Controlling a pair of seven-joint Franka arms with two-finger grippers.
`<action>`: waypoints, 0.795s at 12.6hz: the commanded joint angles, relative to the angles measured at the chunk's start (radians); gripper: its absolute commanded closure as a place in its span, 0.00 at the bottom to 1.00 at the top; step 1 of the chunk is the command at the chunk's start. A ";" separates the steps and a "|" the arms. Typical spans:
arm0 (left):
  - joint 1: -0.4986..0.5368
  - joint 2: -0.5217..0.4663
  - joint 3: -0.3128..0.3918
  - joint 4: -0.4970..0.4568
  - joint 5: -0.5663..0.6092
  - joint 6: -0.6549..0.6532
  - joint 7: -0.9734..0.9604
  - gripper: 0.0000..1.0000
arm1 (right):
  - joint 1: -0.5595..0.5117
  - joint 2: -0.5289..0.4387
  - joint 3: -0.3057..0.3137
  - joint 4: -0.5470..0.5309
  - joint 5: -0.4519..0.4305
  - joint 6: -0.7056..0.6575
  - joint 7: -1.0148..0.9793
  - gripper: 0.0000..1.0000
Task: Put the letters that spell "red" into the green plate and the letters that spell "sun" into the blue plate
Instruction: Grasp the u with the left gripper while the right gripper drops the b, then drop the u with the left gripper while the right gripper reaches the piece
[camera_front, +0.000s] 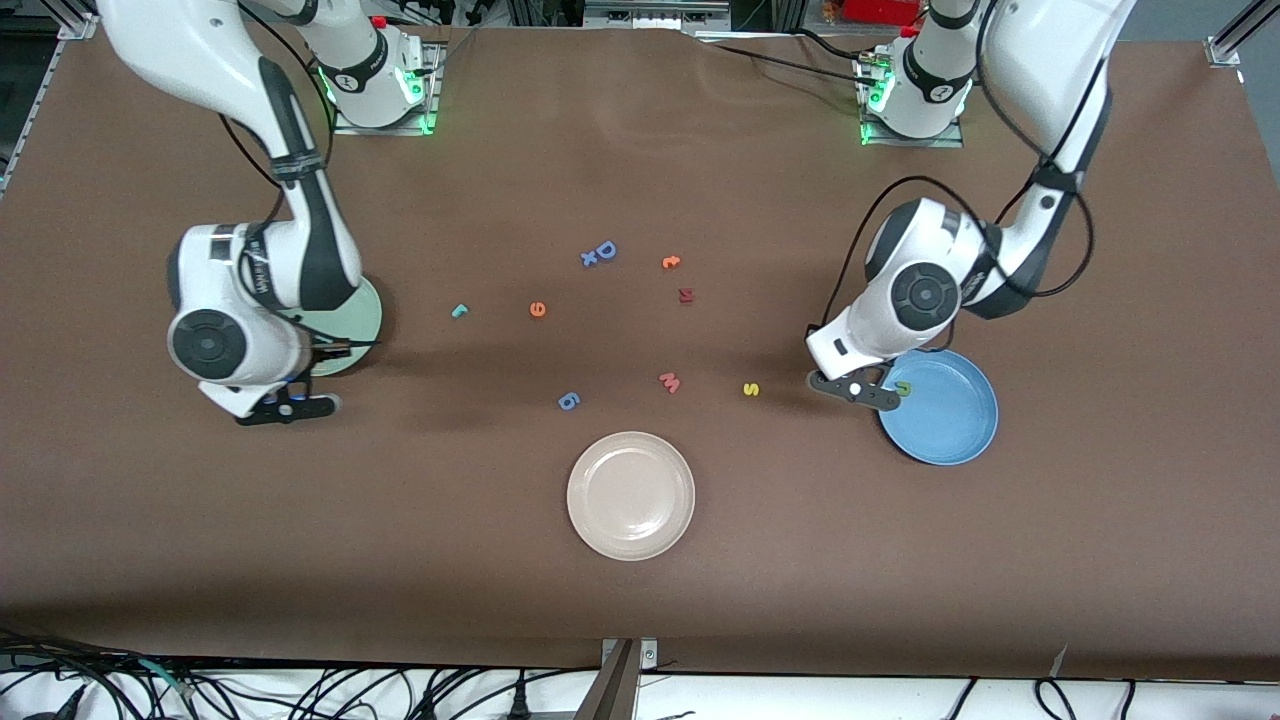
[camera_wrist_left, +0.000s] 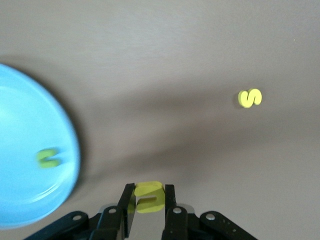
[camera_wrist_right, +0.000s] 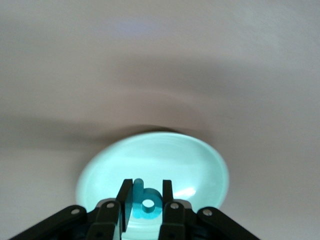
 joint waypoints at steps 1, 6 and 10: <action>0.091 -0.025 -0.003 -0.002 0.012 -0.061 0.170 0.88 | -0.062 -0.025 -0.014 -0.144 0.048 0.136 -0.120 0.82; 0.202 0.017 0.003 -0.008 0.027 -0.020 0.384 0.81 | -0.075 0.015 -0.014 -0.179 0.141 0.150 -0.164 0.81; 0.223 0.034 0.002 -0.058 0.113 0.059 0.384 0.01 | -0.075 0.017 -0.014 -0.175 0.141 0.149 -0.163 0.20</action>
